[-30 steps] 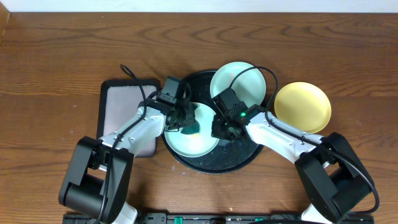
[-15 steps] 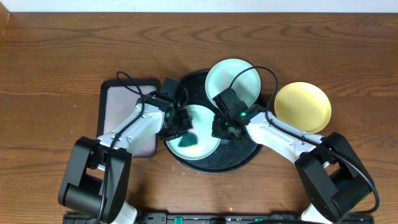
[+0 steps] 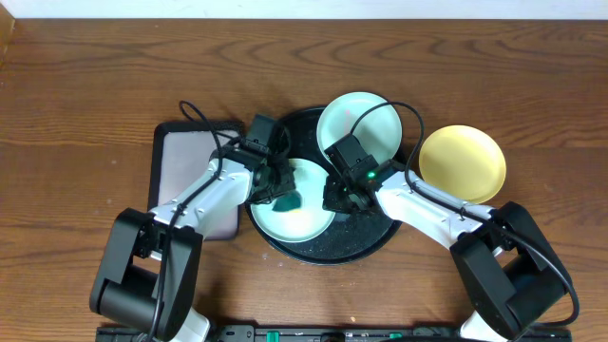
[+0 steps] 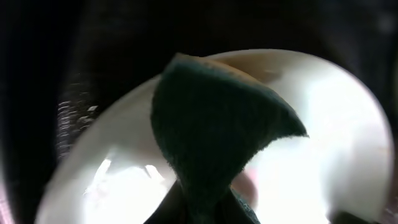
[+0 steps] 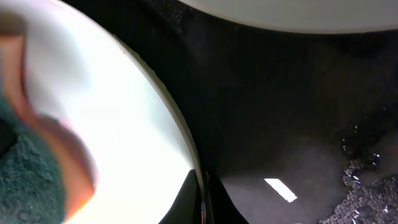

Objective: Clean dirty plates on tray and stack at the side
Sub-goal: 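Scrub the pale green plate with the sponge in the left gripper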

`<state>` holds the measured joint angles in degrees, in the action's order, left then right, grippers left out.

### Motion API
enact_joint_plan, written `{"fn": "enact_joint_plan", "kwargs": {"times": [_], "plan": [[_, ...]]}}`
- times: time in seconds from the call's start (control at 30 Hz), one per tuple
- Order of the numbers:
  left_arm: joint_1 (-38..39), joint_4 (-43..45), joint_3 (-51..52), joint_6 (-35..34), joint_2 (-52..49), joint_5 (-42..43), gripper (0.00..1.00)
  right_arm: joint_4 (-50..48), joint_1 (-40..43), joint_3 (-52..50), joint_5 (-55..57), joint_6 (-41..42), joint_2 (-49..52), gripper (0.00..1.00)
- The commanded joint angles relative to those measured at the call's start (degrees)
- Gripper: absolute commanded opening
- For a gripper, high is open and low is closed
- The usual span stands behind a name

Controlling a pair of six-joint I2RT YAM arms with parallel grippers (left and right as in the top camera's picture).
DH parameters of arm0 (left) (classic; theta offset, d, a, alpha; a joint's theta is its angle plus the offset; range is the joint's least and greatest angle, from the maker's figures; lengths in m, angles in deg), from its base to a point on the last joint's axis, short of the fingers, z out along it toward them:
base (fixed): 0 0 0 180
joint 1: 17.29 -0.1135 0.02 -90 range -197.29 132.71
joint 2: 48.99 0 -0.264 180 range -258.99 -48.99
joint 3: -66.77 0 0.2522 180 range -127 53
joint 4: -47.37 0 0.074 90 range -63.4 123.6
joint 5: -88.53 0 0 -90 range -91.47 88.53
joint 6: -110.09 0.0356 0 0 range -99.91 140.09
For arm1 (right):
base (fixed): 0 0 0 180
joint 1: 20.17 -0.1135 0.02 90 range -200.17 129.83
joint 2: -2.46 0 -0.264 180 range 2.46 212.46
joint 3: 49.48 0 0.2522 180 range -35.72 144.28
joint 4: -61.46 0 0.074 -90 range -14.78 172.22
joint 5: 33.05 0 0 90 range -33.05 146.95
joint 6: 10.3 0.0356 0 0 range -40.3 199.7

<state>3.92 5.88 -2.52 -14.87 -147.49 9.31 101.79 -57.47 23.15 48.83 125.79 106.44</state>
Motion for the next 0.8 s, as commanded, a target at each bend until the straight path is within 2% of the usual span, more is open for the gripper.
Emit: {"fn": "enact_joint_plan", "kwargs": {"times": [0.0,0.13,0.23,0.33,0.43,0.57,0.77], "plan": [[0.0,-3.6,-0.7,-4.0,0.1,-7.6,0.07,0.0,0.8,0.9,0.7,0.1,0.7,0.01],[0.5,-8.7,-1.3,-4.3,1.3,-6.4,0.07,0.0,0.8,0.9,0.7,0.1,0.7,0.01],[1.1,-10.9,-1.3,-4.2,1.6,-1.3,0.07,-0.1,0.8,0.9,0.7,0.1,0.7,0.01],[1.9,-9.9,-1.2,-3.4,1.5,6.4,0.07,-0.2,0.8,0.9,0.7,0.1,0.7,0.01],[2.8,-6.8,-1.2,-3.2,1.5,9.2,0.07,-0.2,0.8,0.9,0.7,0.1,0.7,0.01],[3.3,-1.5,-0.9,-1.5,1.5,8.1,0.08,-0.1,0.8,0.9,0.7,0.1,0.7,0.01],[2.2,0.4,-1.0,-1.7,1.5,-8.2,0.07,0.0,0.8,0.9,0.7,0.0,0.7,0.01]]}}
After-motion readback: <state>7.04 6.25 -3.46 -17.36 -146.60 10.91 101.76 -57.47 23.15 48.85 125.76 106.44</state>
